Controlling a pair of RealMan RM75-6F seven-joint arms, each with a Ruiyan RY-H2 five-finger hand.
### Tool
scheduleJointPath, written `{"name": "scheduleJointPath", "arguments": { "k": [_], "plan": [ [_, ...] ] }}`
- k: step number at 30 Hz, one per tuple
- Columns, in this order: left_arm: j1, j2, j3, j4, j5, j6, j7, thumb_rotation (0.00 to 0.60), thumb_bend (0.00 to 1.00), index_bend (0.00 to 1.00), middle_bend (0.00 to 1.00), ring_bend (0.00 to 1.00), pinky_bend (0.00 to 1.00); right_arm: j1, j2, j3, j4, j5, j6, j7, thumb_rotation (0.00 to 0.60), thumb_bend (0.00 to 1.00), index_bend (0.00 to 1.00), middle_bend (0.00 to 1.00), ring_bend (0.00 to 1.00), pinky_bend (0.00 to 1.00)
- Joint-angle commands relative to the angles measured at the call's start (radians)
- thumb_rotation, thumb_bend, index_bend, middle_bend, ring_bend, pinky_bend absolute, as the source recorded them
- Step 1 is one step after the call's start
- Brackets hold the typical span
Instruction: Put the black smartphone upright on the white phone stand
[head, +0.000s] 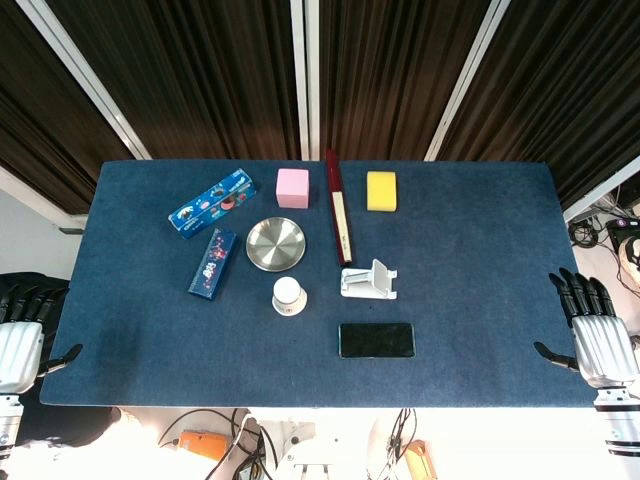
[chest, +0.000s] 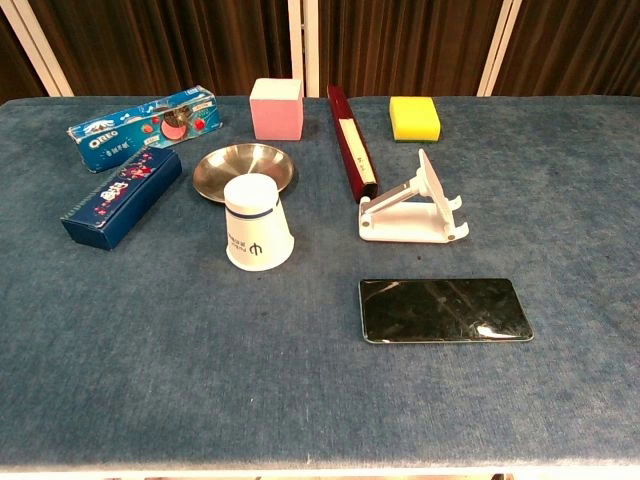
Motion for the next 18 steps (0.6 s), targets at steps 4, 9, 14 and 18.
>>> {"name": "scheduleJointPath", "arguments": {
  "k": [4, 9, 14, 18],
  "plan": [
    [-0.006, -0.004, -0.003, 0.003, 0.005, -0.007, -0.001, 0.600, 0.09, 0.17, 0.19, 0.11, 0.00, 0.045, 0.003, -0.054, -0.080, -0.106, -0.077, 0.070, 0.600, 0.26, 0.00, 0.08, 0.00, 0.00],
    [-0.007, -0.010, -0.004, 0.007, 0.017, 0.001, -0.004, 0.600, 0.09, 0.17, 0.19, 0.11, 0.00, 0.126, -0.024, -0.086, -0.159, -0.166, -0.220, 0.025, 0.600, 0.26, 0.00, 0.08, 0.00, 0.00],
    [-0.010, -0.012, -0.003, 0.014, 0.024, -0.004, -0.007, 0.600, 0.09, 0.17, 0.19, 0.11, 0.00, 0.188, -0.112, -0.074, -0.210, -0.079, -0.373, -0.172, 0.600, 0.26, 0.01, 0.08, 0.00, 0.01],
    [-0.014, -0.016, -0.003, 0.020, 0.028, -0.007, -0.013, 0.600, 0.09, 0.17, 0.19, 0.11, 0.00, 0.226, -0.235, -0.043, -0.210, 0.042, -0.447, -0.349, 0.600, 0.26, 0.07, 0.08, 0.00, 0.04]
  ]
}}
